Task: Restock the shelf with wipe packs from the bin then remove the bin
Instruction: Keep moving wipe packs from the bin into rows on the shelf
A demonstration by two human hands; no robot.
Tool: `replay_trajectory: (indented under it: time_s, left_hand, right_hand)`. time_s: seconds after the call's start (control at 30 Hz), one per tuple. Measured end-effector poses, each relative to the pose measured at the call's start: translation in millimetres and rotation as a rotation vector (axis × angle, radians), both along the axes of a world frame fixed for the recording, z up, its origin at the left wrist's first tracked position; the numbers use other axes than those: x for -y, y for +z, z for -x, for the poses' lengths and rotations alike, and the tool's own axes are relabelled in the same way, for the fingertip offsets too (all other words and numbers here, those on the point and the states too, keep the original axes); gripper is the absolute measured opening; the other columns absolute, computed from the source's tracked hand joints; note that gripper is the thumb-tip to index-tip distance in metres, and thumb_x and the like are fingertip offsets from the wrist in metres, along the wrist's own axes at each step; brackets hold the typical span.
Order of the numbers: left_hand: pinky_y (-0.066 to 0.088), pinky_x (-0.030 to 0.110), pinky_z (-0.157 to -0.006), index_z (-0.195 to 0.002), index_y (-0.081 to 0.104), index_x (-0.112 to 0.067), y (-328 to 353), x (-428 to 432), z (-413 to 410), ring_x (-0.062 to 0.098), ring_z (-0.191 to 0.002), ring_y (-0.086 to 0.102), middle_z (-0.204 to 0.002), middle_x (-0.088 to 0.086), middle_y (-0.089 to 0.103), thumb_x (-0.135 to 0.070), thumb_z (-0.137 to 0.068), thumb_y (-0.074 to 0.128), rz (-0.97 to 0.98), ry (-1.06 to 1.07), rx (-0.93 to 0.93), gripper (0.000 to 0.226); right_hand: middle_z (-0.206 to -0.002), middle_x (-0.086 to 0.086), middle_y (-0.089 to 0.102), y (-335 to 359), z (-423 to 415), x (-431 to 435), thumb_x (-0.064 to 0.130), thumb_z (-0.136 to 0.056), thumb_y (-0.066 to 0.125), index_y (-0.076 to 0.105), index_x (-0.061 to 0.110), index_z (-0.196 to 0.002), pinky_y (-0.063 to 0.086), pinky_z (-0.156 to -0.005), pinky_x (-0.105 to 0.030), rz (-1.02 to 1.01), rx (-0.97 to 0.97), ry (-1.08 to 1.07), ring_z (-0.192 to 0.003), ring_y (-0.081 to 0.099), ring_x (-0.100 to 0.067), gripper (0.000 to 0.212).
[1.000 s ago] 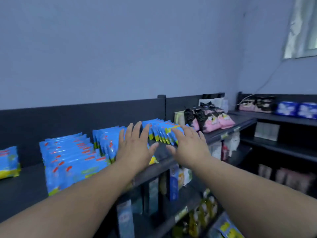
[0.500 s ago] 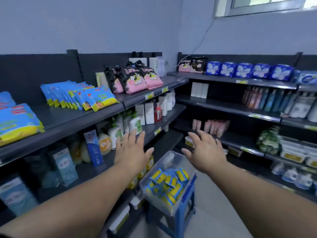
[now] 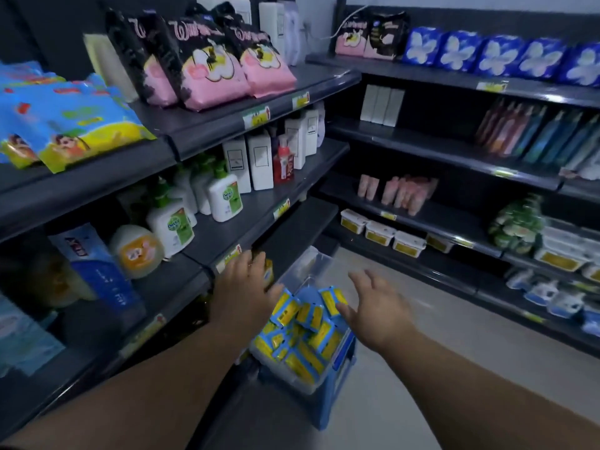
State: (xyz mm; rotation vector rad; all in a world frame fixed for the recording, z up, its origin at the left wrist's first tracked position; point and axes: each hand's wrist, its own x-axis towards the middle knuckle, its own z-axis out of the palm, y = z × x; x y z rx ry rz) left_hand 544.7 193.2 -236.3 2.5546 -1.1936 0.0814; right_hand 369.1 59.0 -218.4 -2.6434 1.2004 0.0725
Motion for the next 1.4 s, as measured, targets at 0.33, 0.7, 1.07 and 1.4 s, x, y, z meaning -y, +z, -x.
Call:
replay_trajectory:
  time_s: [0.33,0.7,1.07,1.4]
  left_hand:
    - [0.022,0.042,-0.114,-0.151,0.023,-0.017,-77,74,-56,0.030,-0.142,0.022,-0.156,0.011,0.024,-0.071,-0.083,0.021,-0.140,0.017,-0.161,0.086]
    - [0.036,0.047,-0.106,-0.145,0.037,-0.015,-223,103,-49,0.033,-0.136,0.037,-0.148,0.011,0.039,-0.058,-0.088,0.044,-0.179,0.116,-0.268,0.072]
    - [0.023,0.045,-0.113,-0.150,0.019,-0.028,-330,124,-41,0.025,-0.147,0.011,-0.159,0.002,0.011,-0.048,-0.090,0.056,-0.132,0.178,-0.475,0.073]
    - [0.031,0.051,-0.110,-0.147,0.033,-0.021,-351,127,-48,0.031,-0.143,0.023,-0.155,0.007,0.026,-0.043,-0.090,0.059,-0.103,0.194,-0.448,0.067]
  right_hand:
    - [-0.159,-0.001,0.016,-80,-47,88,0.056,-0.094,0.042,0.021,0.031,-0.150,0.028,-0.113,-0.037,-0.110,-0.095,-0.005,-0.144,0.020,-0.022,0.065]
    - [-0.158,0.000,0.015,-248,-107,135,0.049,-0.094,0.046,0.018,0.030,-0.150,0.028,-0.111,-0.036,-0.290,-0.199,0.196,-0.141,0.025,-0.022,0.066]
    - [-0.160,-0.002,0.005,-375,-145,156,0.033,-0.094,0.053,0.015,0.026,-0.152,0.023,-0.115,-0.039,-0.403,-0.276,0.276,-0.146,0.012,-0.025,0.070]
    - [-0.159,-0.010,0.015,-383,-159,158,-0.003,-0.092,0.036,0.005,0.029,-0.155,0.044,-0.099,-0.041,-0.392,-0.306,0.343,-0.135,0.037,-0.033,0.077]
